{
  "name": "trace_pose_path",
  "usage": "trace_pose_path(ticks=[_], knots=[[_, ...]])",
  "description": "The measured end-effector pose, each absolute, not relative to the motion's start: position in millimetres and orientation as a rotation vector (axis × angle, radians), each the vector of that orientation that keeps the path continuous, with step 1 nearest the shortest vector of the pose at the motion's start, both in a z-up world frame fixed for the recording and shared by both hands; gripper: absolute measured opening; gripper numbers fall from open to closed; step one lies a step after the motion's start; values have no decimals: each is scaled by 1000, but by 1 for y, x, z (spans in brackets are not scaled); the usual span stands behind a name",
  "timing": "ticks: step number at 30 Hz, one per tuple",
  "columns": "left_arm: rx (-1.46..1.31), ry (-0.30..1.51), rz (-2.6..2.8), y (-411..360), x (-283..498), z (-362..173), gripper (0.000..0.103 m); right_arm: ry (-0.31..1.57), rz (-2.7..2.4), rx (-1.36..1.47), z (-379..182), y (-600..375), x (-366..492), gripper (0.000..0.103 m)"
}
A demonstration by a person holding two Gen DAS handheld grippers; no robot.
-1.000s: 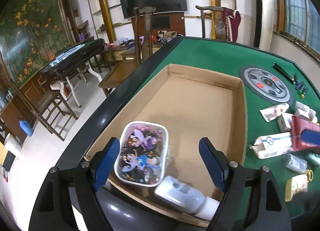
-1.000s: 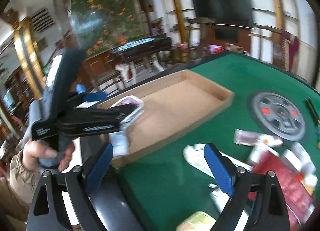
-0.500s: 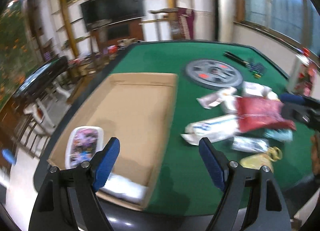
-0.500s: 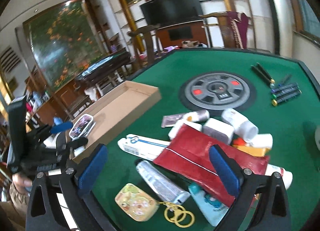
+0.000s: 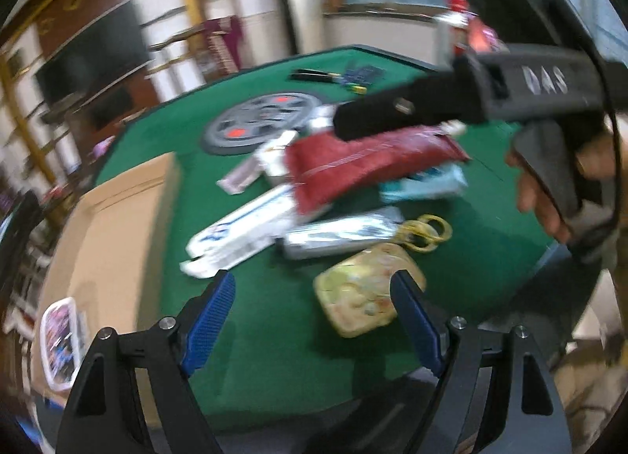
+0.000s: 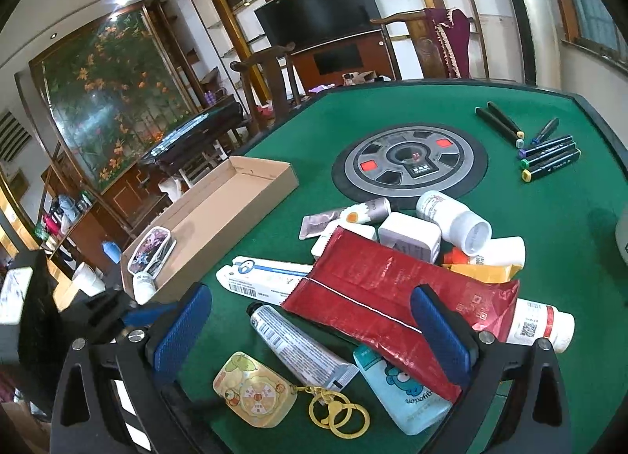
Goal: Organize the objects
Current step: 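Grasp the yellow cartoon keychain card with the left tool while the right tool returns to the pile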
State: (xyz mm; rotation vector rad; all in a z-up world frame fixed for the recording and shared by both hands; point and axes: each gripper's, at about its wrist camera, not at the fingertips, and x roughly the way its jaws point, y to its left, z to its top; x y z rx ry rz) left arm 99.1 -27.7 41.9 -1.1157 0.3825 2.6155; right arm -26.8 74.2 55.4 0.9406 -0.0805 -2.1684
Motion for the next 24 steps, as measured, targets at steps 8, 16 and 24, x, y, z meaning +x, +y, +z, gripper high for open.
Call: trace_pose_path(ticks=[8,16,24], knots=[[-1149,485,2387,-3,81,18,81,-98,-2186,942,56,82,-25,103],[-1198,379,2359,-13,69,10,68,-120,-2186,953,56,96,-23,103],[-1307,223,2540,-60,66,8,68,31,-2211,1007,46,124,-4,103]])
